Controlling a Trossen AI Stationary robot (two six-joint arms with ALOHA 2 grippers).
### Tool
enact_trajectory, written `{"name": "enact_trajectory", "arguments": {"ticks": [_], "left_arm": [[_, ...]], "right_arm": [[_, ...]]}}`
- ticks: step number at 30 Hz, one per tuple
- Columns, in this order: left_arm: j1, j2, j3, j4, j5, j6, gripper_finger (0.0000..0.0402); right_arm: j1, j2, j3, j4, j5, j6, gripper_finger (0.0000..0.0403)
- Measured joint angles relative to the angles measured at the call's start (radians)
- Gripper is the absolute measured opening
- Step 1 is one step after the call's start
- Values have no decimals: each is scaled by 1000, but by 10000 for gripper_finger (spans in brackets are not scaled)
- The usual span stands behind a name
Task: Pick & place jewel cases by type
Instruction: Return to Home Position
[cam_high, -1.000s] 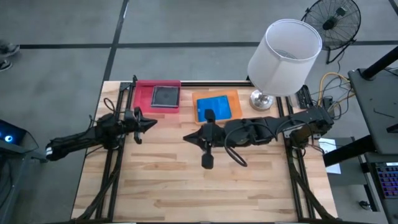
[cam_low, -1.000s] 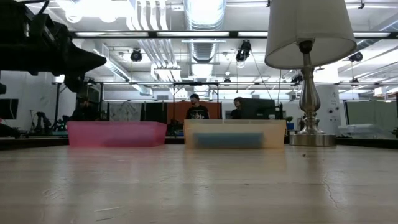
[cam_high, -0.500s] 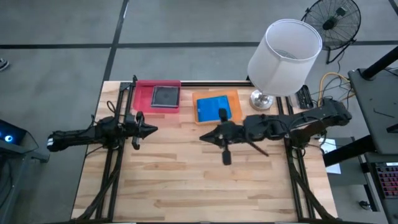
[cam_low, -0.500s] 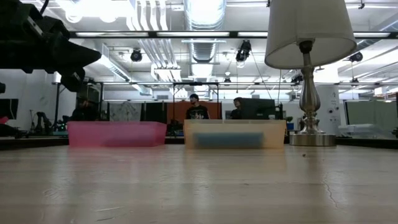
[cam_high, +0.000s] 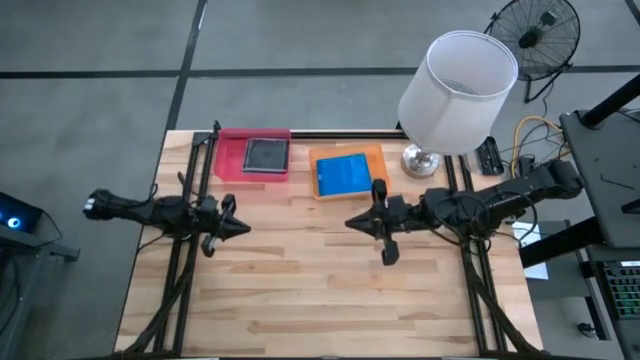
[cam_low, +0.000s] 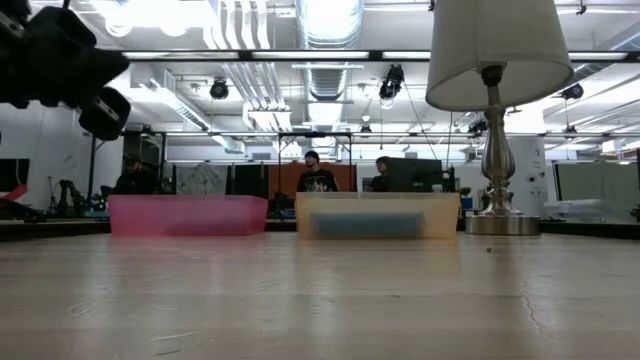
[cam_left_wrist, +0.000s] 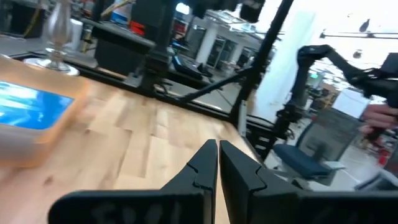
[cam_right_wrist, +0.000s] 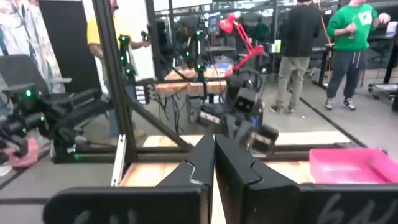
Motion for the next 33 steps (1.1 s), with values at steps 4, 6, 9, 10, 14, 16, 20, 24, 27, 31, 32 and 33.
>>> {"name": "enact_trajectory", "arguments": {"ticks": [4, 6, 9, 10, 14, 16, 20, 24, 27, 31, 32, 33], "left_arm": [[-96, 0, -1, 20, -66, 1, 0], [-140, 0, -1, 34, -82, 25, 0], [-187, 0, -1, 34, -100, 42, 0], [-197, 1, -1, 30, -107, 41, 0], [-208, 3, -1, 29, -115, 24, 0], [-208, 3, -1, 37, -121, 28, 0], [-207, 3, -1, 42, -148, 20, 0], [-207, 3, -2, 43, -148, -18, 0], [-207, 3, -2, 42, -147, -53, 0], [-207, 3, -2, 42, -144, -62, 0], [-207, 3, -2, 42, -143, -61, 0], [-207, 3, -2, 42, -143, -61, 0]], "right_arm": [[0, -8, -59, 22, -5, 38, 9], [0, -8, -90, 36, -6, 77, 9], [7, -8, -137, 72, -6, 108, 9], [11, -8, -153, 99, -6, 107, 9], [23, -8, -225, 263, -7, 104, 9], [25, -8, -270, 373, -6, 105, 9], [33, -4, -374, 563, -7, 118, 9], [61, -5, -459, 610, -12, 106, 9], [85, -5, -512, 610, -14, 108, 9], [116, -6, -599, 666, -6, 107, 9], [122, -6, -625, 704, -6, 105, 9], [127, -6, -654, 751, -6, 103, 9]]}}
